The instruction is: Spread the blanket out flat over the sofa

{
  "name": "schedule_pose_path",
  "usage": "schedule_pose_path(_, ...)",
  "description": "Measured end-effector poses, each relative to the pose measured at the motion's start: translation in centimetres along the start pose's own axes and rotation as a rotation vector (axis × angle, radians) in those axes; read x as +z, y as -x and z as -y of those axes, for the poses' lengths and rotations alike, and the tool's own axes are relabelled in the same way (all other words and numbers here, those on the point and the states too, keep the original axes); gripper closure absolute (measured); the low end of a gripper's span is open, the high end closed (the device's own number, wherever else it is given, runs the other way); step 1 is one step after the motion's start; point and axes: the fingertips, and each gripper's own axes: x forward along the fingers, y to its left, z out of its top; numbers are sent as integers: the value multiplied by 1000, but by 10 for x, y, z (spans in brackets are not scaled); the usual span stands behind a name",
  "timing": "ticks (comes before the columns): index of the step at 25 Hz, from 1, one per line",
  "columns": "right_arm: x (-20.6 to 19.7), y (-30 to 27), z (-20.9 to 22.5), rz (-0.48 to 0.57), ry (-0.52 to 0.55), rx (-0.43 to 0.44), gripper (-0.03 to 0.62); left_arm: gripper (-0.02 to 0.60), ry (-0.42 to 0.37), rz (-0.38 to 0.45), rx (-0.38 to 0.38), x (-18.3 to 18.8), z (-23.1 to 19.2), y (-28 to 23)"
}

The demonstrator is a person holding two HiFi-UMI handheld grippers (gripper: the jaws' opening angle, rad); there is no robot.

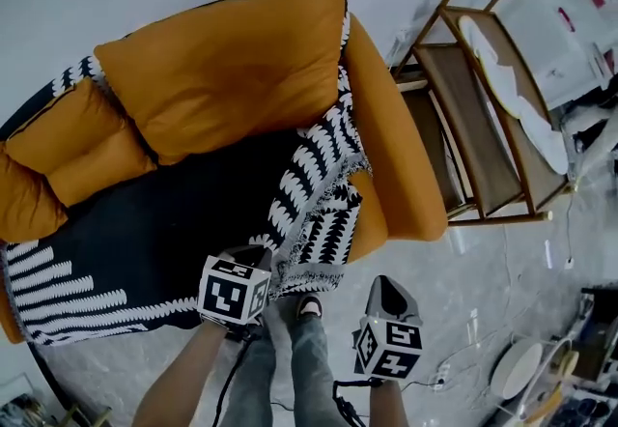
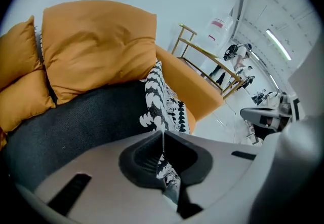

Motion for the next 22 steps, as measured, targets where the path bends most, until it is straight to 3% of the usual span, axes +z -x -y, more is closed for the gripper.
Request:
schedule_pose_path(12, -17, 22, 24, 20, -66, -60, 589, 571, -58, 21, -69, 16, 46, 7)
schedule_pose_path(22, -31, 33, 48, 32, -136, -98, 589, 571, -154, 12, -147, 26, 108, -1)
